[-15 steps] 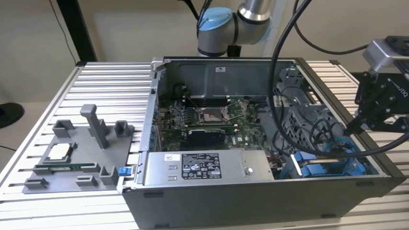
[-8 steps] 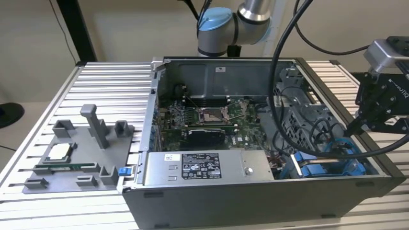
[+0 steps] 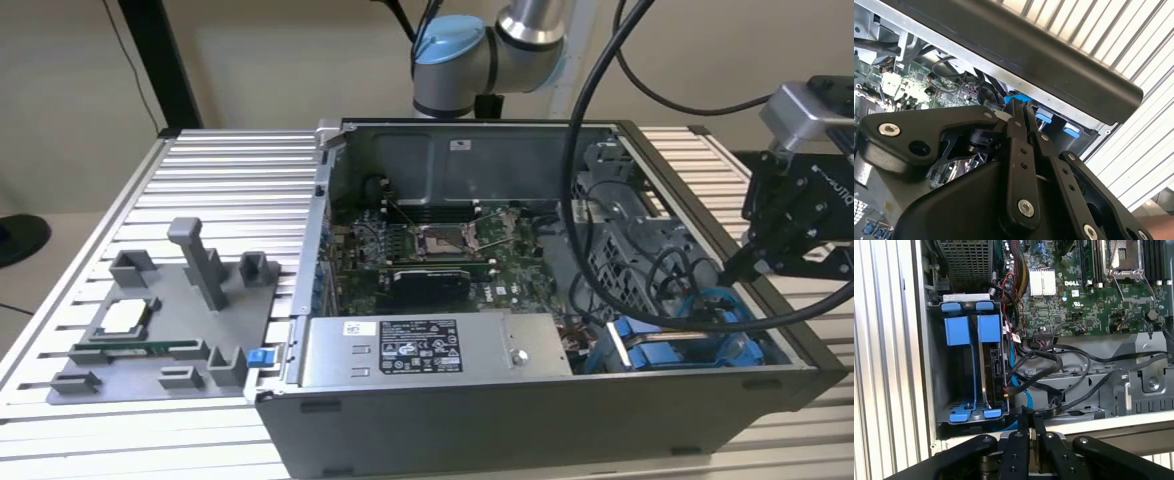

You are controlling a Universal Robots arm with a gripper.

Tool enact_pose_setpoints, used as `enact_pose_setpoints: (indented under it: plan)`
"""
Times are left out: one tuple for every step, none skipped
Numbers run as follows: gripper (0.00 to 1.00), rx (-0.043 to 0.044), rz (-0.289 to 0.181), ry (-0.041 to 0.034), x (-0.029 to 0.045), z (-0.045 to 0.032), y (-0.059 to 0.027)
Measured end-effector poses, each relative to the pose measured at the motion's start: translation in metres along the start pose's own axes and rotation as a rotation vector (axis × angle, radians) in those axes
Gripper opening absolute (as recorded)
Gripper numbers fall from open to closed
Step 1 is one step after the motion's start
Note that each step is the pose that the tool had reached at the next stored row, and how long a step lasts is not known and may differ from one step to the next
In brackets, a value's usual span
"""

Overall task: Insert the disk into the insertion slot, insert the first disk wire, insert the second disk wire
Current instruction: 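Insert the second disk wire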

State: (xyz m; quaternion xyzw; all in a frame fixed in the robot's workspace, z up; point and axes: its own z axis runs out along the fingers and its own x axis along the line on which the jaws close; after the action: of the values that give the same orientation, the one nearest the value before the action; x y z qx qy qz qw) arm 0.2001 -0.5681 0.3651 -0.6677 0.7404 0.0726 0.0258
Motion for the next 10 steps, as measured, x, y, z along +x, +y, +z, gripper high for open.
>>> enact_pose_setpoints:
  plan:
    - [0.0,-0.0002,0.0,0.0007,0.0,0.0001,0.0]
    - [1.0,-0.0003,0.0,0.0014,0.0,0.0001,0.0]
    - [1.0,-0.0005,0.0,0.0023,-0.0001,0.0,0.0]
    - [1.0,-0.0006,0.0,0.0031,-0.0001,0.0,0.0]
    - [1.0,-0.0007,0.001,0.0039,-0.0001,0.0001,0.0002]
    - [1.0,-0.0006,0.001,0.0044,-0.0001,0.0,0.0005]
    - [1.0,-0.0005,0.001,0.0044,0.0,0.0,0.0009]
    - [1.0,-0.0004,0.002,0.0044,0.0001,0.0,0.0011]
    - [1.0,-0.0004,0.003,0.0045,0.0001,0.0,0.0012]
    - [1.0,-0.0005,0.004,0.0045,0.0001,0.0,0.0012]
